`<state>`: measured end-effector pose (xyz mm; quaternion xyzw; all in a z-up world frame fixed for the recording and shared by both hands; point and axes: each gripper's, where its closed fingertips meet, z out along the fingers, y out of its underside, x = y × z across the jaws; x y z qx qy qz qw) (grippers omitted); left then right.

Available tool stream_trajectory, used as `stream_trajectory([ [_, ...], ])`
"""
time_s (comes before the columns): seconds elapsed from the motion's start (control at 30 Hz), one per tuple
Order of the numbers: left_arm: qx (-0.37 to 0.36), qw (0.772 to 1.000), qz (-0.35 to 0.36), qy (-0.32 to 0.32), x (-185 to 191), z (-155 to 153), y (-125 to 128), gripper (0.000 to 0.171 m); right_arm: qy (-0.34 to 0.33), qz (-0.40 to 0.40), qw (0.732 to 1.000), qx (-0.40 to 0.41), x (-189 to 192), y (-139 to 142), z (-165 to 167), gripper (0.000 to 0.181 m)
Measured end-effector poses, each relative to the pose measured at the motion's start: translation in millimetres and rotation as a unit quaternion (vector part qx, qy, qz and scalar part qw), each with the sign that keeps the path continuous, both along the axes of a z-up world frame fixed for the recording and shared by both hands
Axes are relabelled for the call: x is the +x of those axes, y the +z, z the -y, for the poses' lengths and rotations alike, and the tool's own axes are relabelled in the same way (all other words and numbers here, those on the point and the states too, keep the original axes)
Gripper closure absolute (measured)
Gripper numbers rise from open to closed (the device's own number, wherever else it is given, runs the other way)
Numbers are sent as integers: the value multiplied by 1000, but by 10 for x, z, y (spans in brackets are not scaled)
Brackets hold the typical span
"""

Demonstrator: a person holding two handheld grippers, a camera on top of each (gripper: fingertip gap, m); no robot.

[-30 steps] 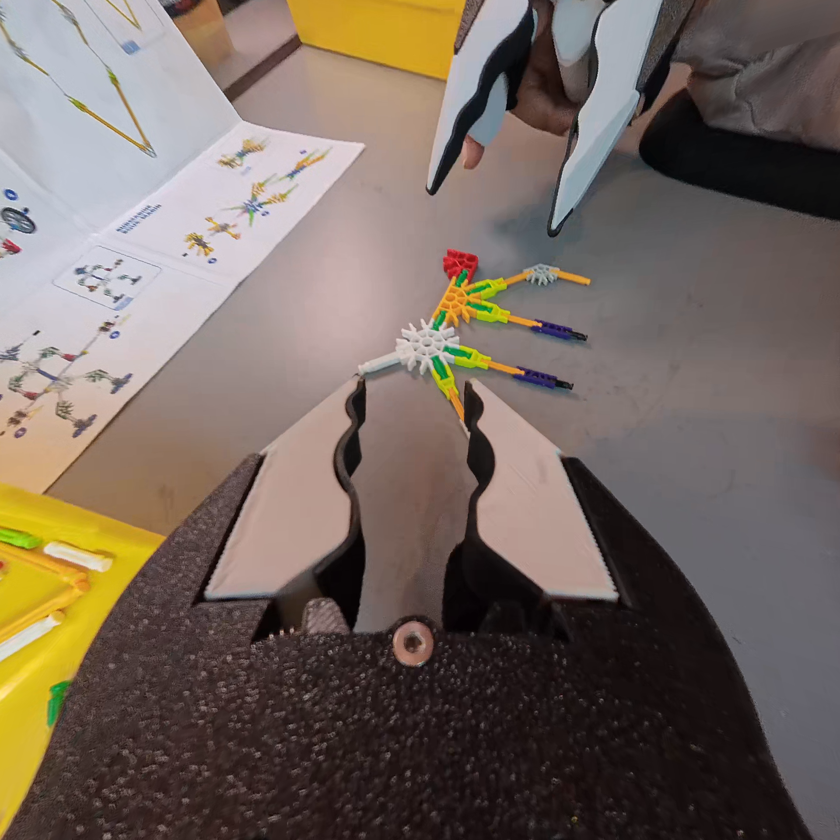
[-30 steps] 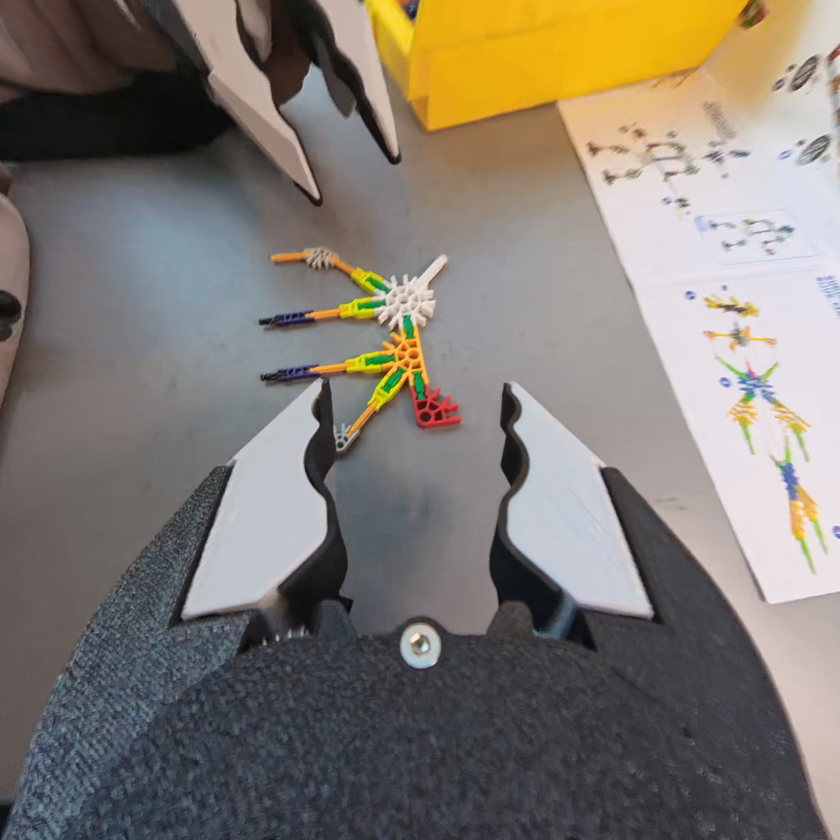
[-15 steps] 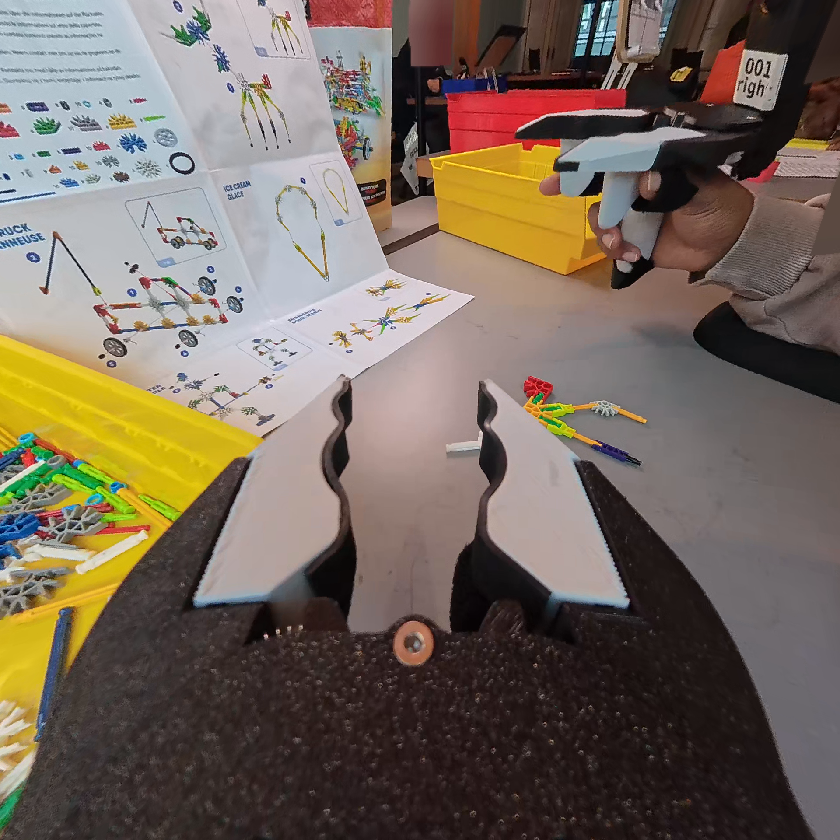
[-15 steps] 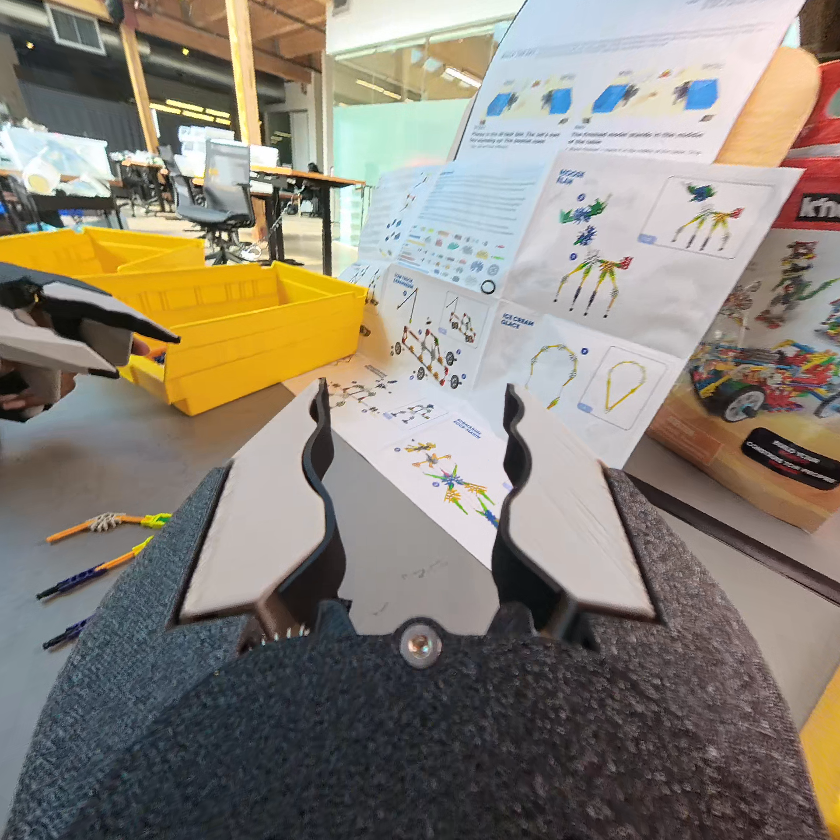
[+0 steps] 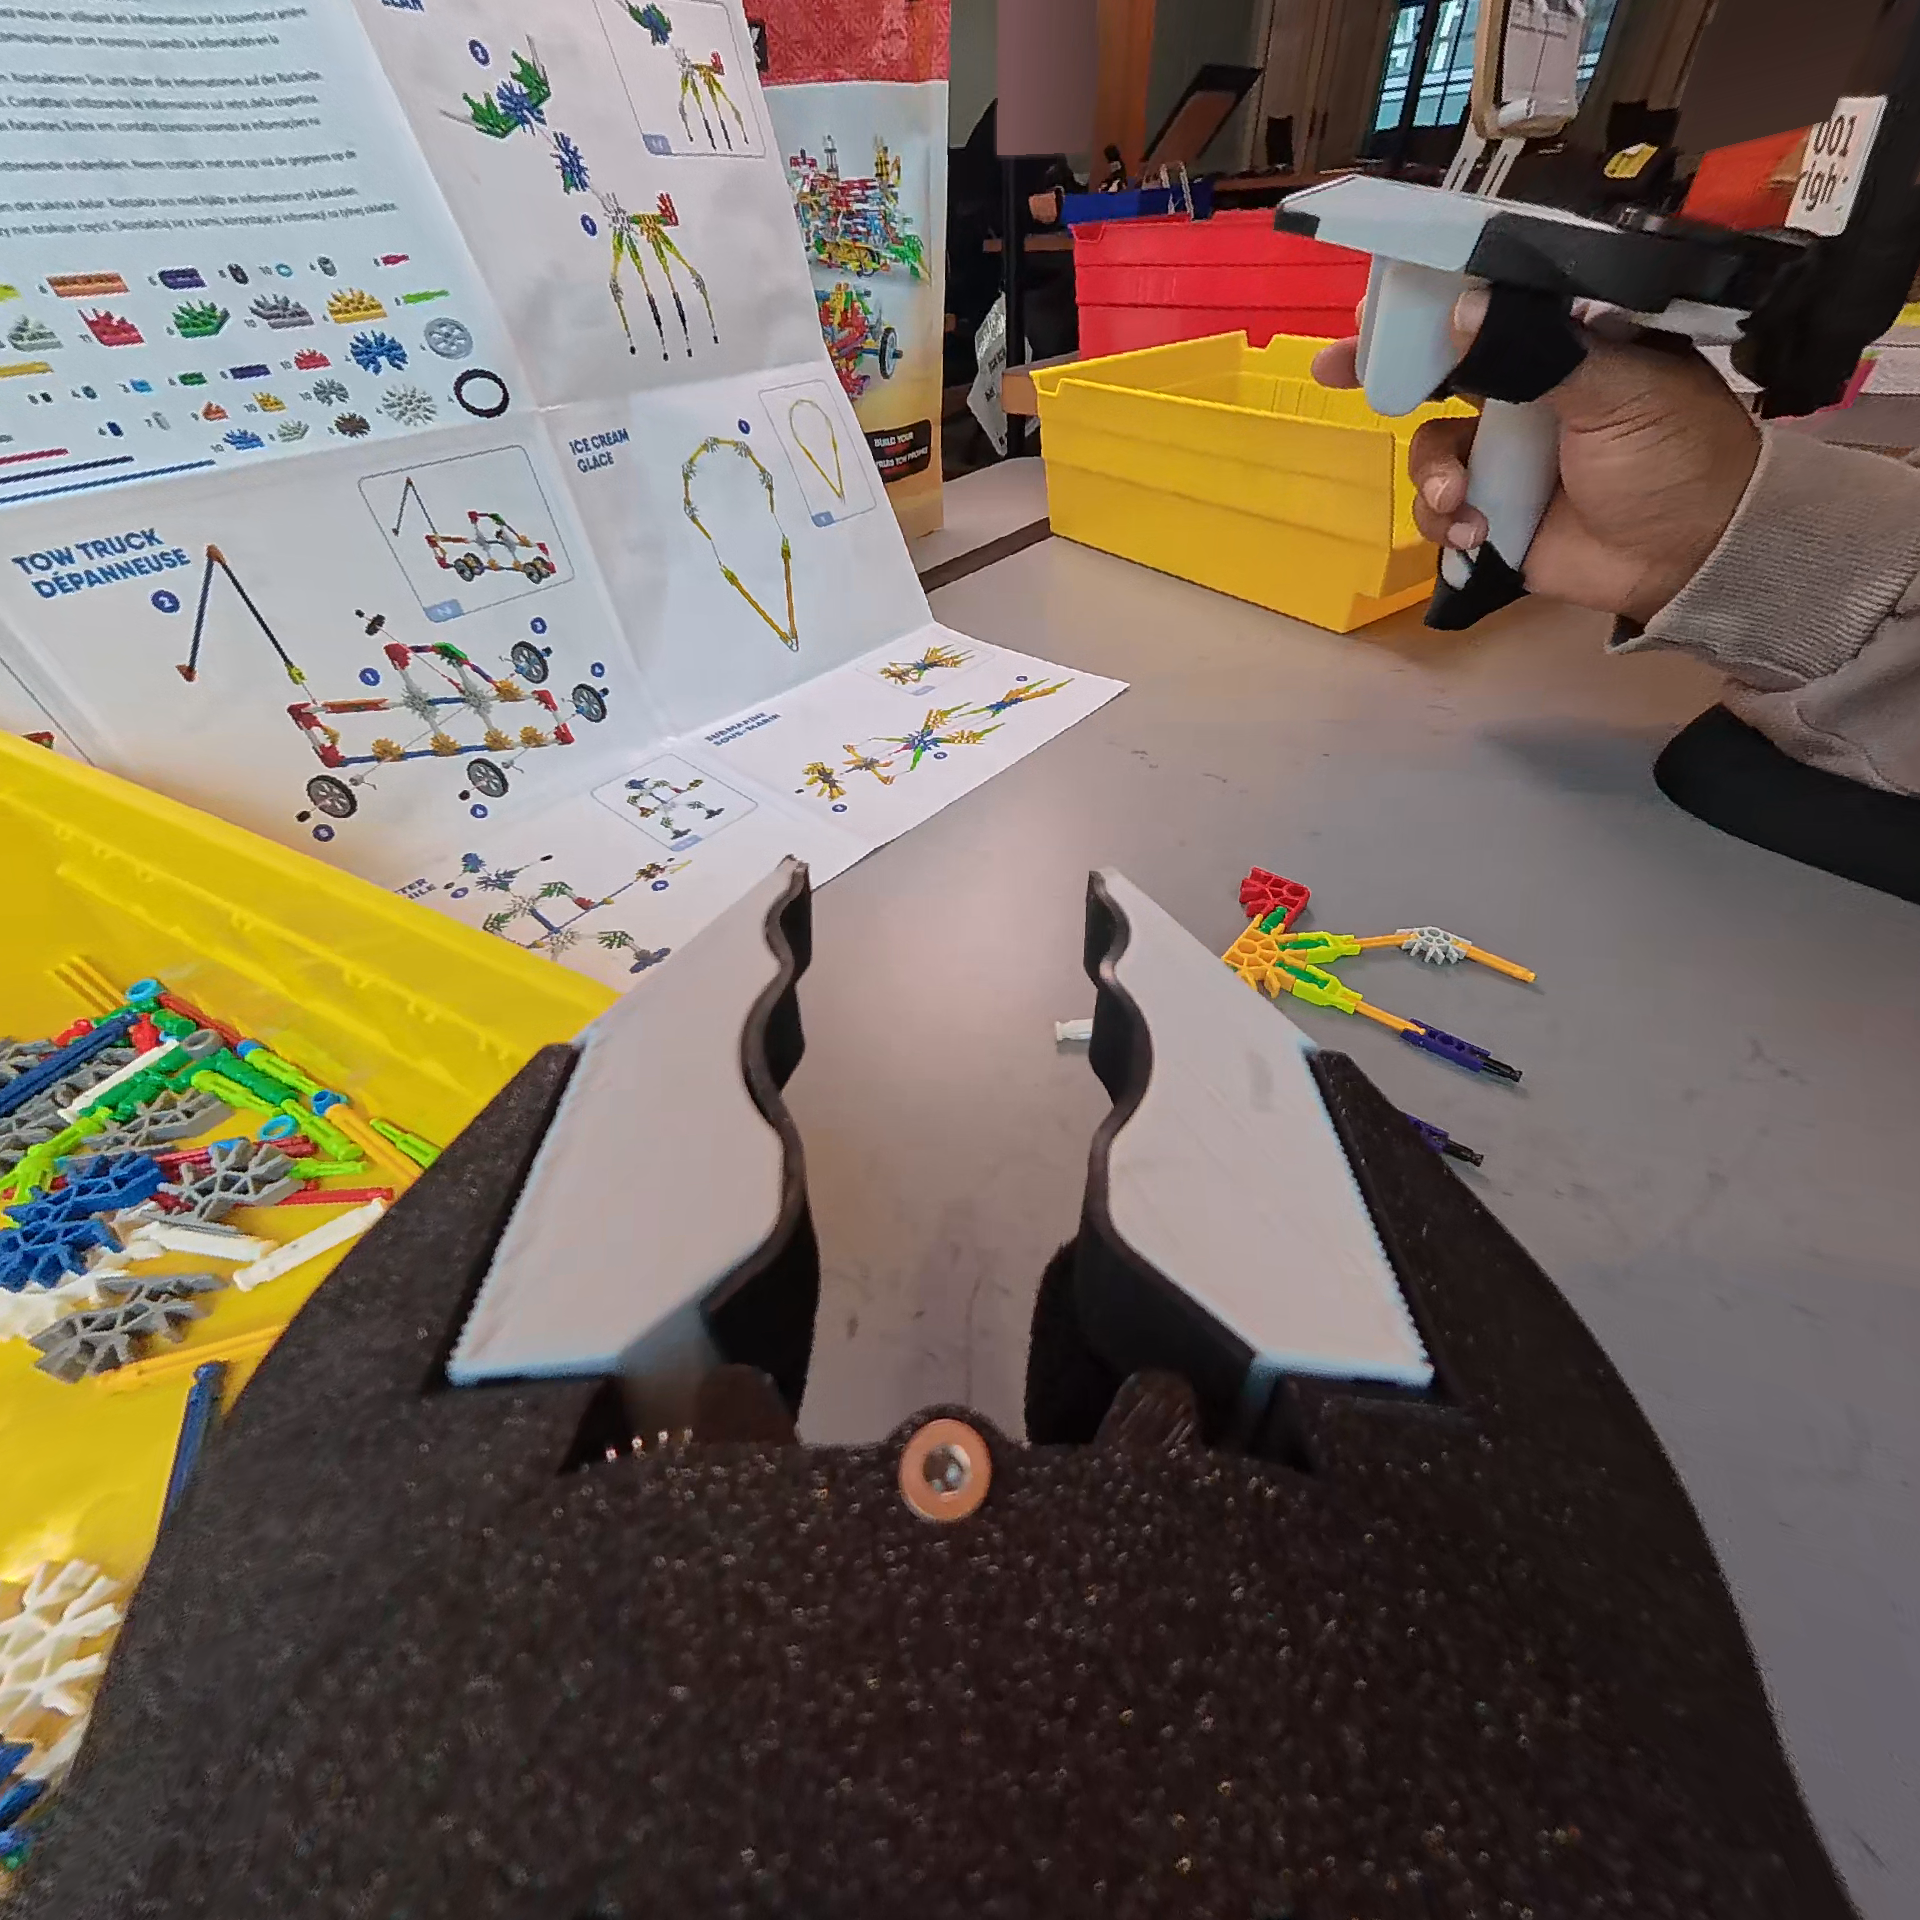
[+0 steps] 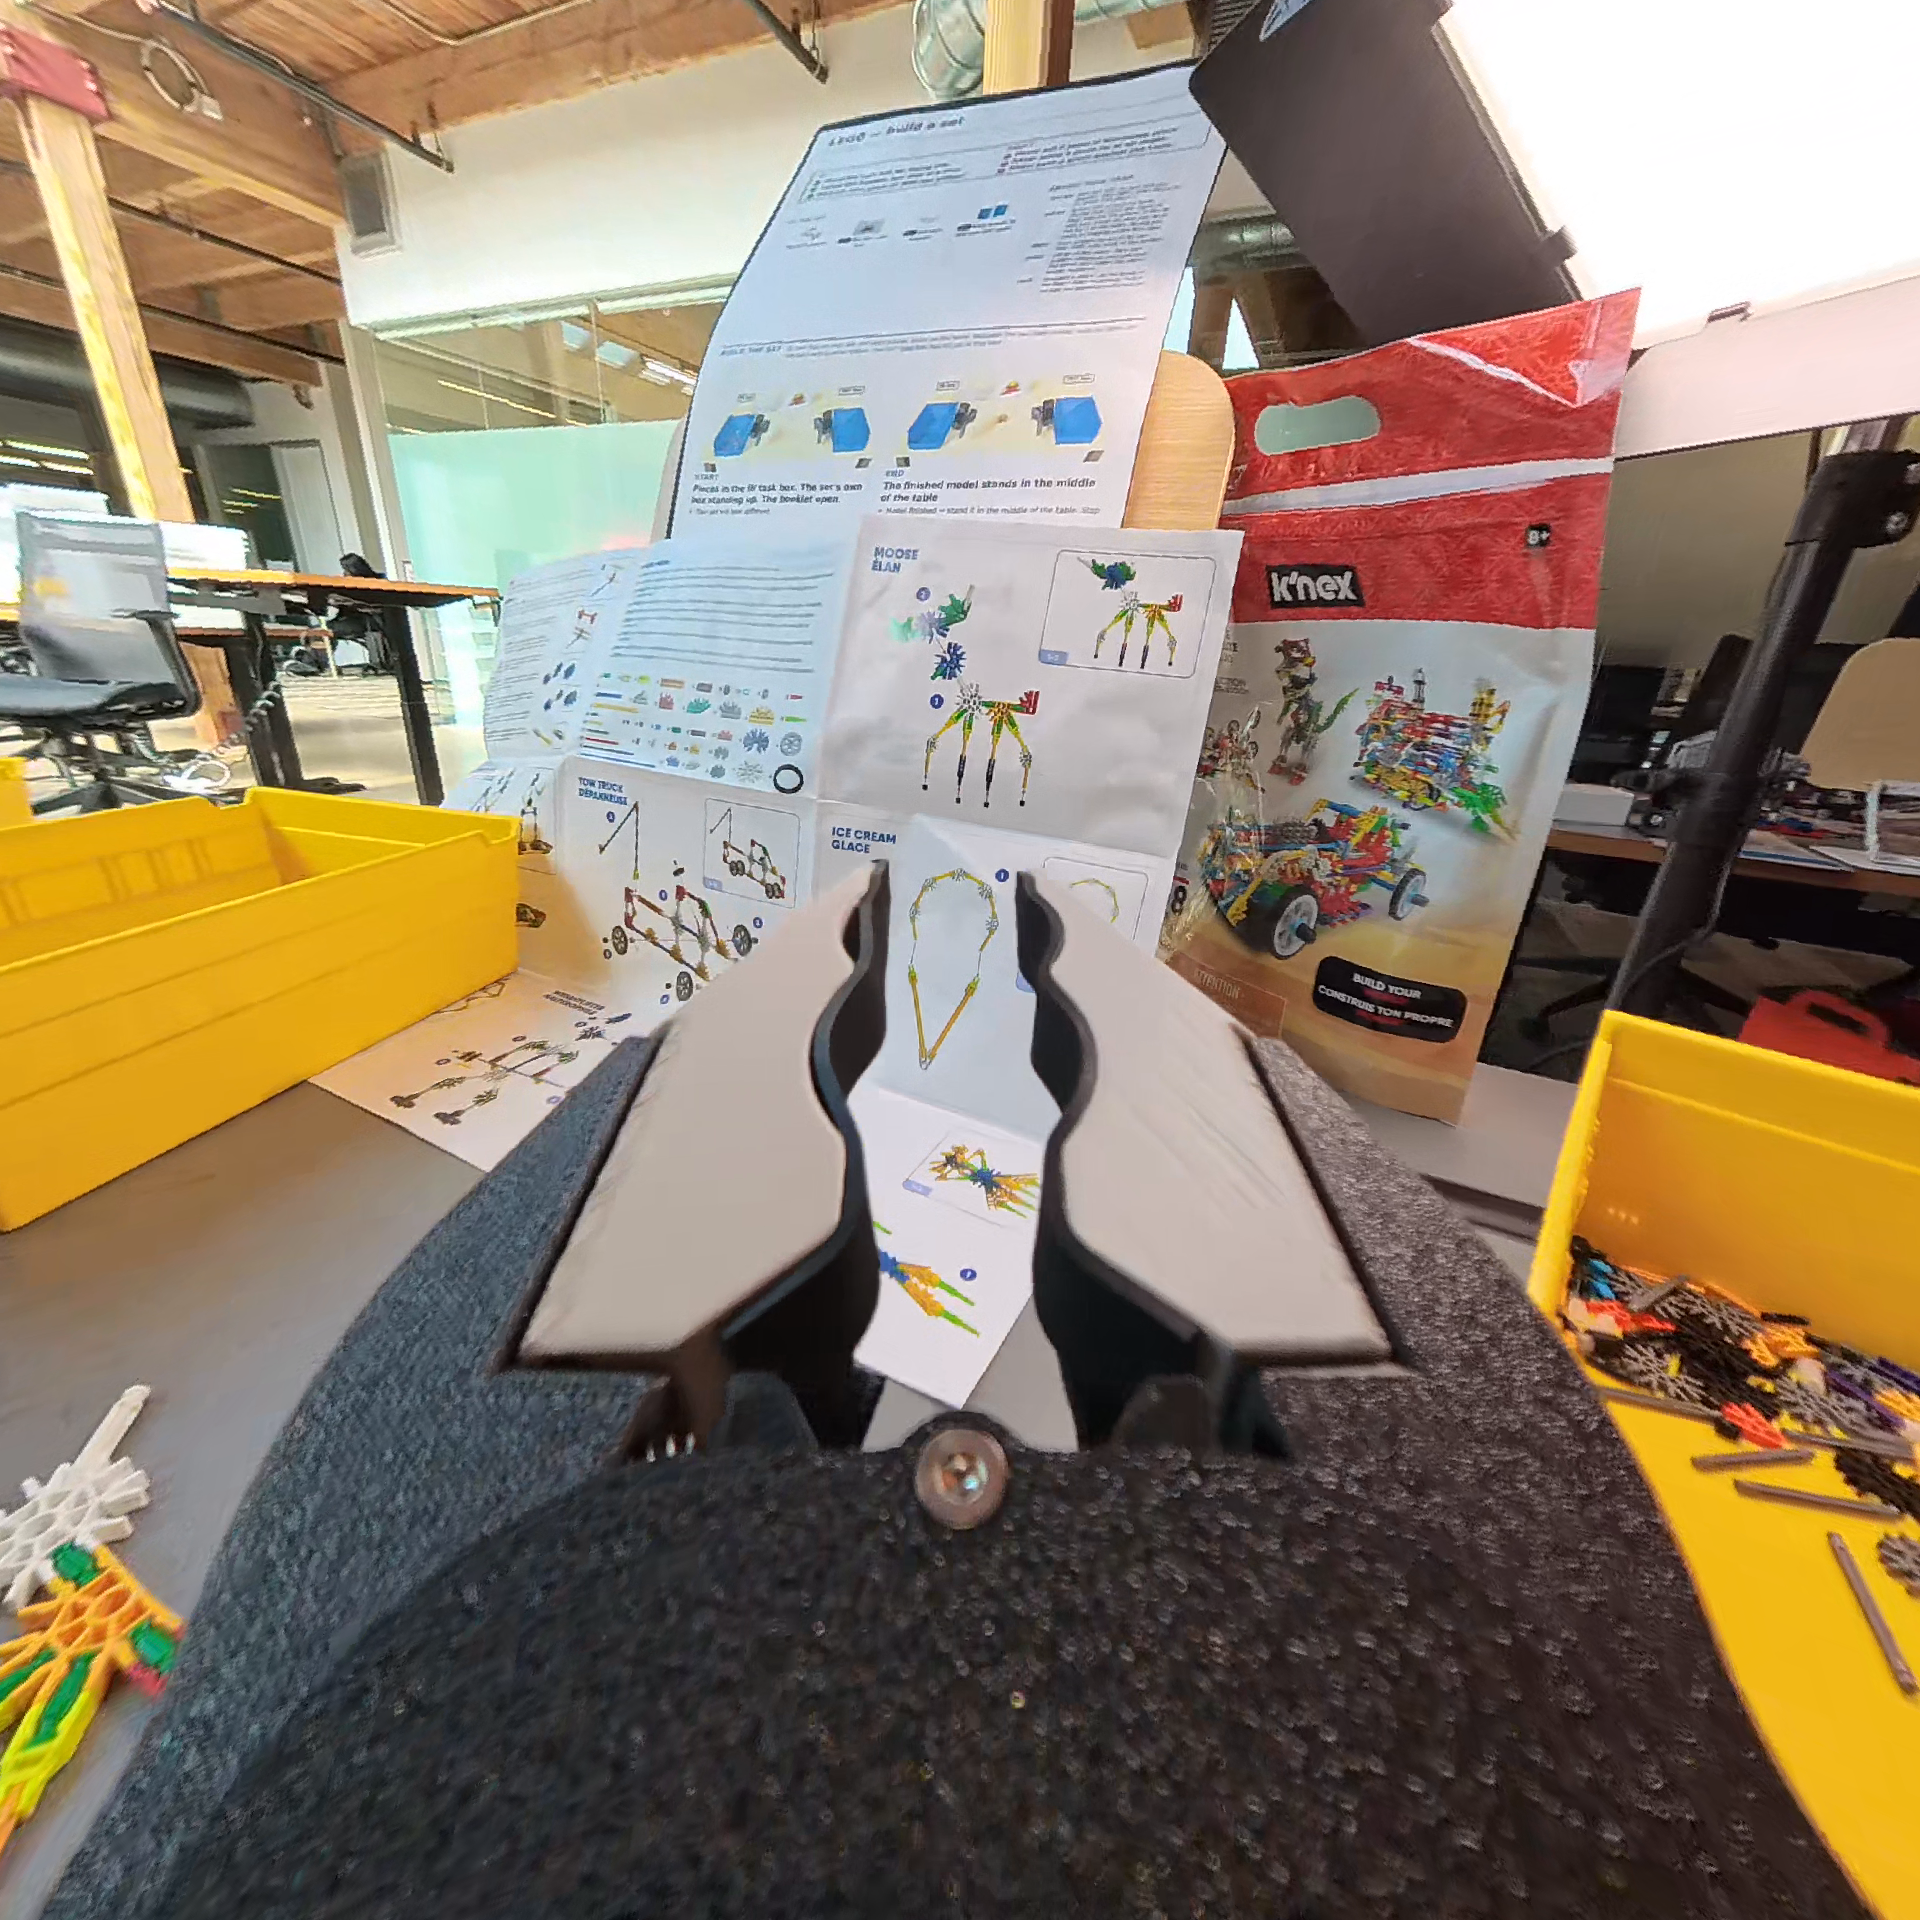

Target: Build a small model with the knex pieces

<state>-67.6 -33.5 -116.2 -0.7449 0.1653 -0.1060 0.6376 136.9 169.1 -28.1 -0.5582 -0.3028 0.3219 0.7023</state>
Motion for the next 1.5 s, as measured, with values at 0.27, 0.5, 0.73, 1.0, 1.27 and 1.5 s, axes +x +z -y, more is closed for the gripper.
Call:
stream_trajectory([
  [0.27,33,998,-26,36,-52,-35,44,129,8,28,998,47,-967,157,-484,180],
  [0.5,29,996,-29,83,-248,-61,-2,130,27,71,997,13,-1845,-86,-1086,181],
  [0.73,22,994,-45,93,-288,-95,-67,134,43,74,996,-33,-2055,-298,-1381,181],
  [1.0,21,995,-62,81,-256,-129,-100,135,19,79,996,-42,-1879,-415,-1557,181],
  [1.27,20,993,-77,83,-260,-129,-115,135,-7,57,997,-50,-1687,-352,-1739,181],
  [1.5,21,992,-84,86,-264,-130,-120,135,-9,25,998,-58,-1565,-180,-1746,181],
])
